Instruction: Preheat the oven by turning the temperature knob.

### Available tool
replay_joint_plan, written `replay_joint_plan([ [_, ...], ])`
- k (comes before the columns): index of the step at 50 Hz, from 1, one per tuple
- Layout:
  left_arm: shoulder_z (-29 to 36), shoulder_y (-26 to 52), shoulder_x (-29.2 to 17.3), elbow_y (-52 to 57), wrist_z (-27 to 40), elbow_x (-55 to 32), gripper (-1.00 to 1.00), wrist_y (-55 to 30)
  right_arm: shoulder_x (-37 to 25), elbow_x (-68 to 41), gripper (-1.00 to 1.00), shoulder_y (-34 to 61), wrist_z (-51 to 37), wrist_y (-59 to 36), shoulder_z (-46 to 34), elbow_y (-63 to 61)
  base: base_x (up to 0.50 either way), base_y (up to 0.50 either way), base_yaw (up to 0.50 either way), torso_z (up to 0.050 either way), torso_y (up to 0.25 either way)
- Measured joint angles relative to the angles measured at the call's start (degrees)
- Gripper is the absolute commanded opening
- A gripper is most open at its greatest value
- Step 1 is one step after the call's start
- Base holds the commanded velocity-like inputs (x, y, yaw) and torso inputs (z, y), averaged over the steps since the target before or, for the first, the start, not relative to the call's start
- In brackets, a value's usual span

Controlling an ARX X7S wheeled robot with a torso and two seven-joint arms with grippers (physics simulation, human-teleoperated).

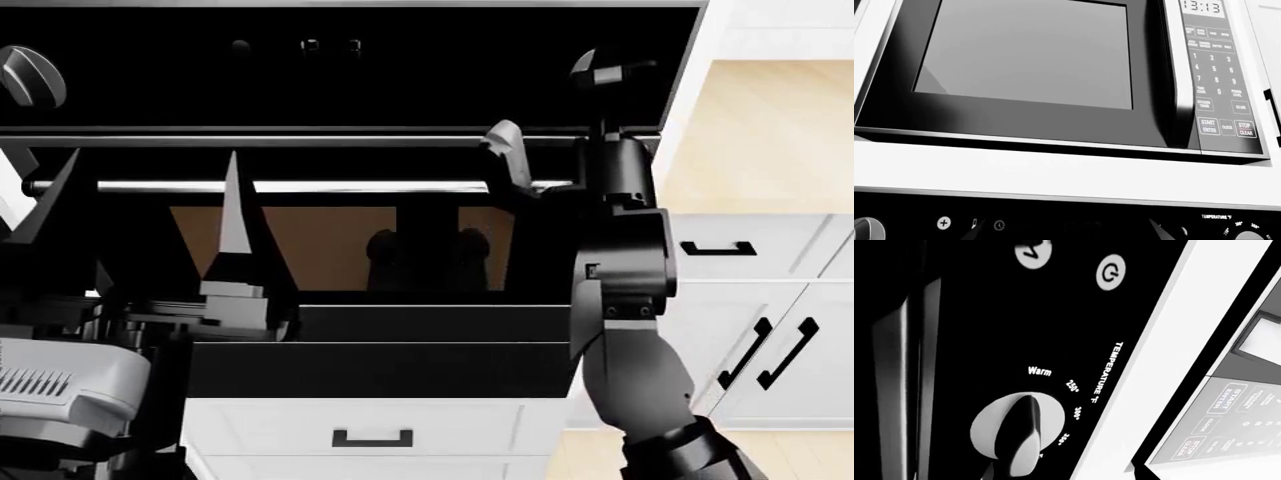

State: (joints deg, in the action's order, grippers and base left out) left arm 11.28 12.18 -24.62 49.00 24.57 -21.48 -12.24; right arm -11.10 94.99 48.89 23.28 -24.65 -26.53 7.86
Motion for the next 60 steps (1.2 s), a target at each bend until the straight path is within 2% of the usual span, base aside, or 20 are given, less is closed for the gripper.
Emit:
replay_joint_plan([
  [35,1.06,-0.05,-0.35,-0.85,0.25,0.48,1.00,0.58,0.04,-3.34,1.00,0.70,-5.55,-0.70,0.75,6.49,0.00,0.00,0.00,0.000,0.000],
  [60,1.62,-0.03,-0.61,-1.36,0.45,0.69,1.00,1.01,-0.24,-3.79,1.00,2.02,-6.43,-2.58,1.61,7.43,0.00,0.00,0.00,0.000,0.000],
])
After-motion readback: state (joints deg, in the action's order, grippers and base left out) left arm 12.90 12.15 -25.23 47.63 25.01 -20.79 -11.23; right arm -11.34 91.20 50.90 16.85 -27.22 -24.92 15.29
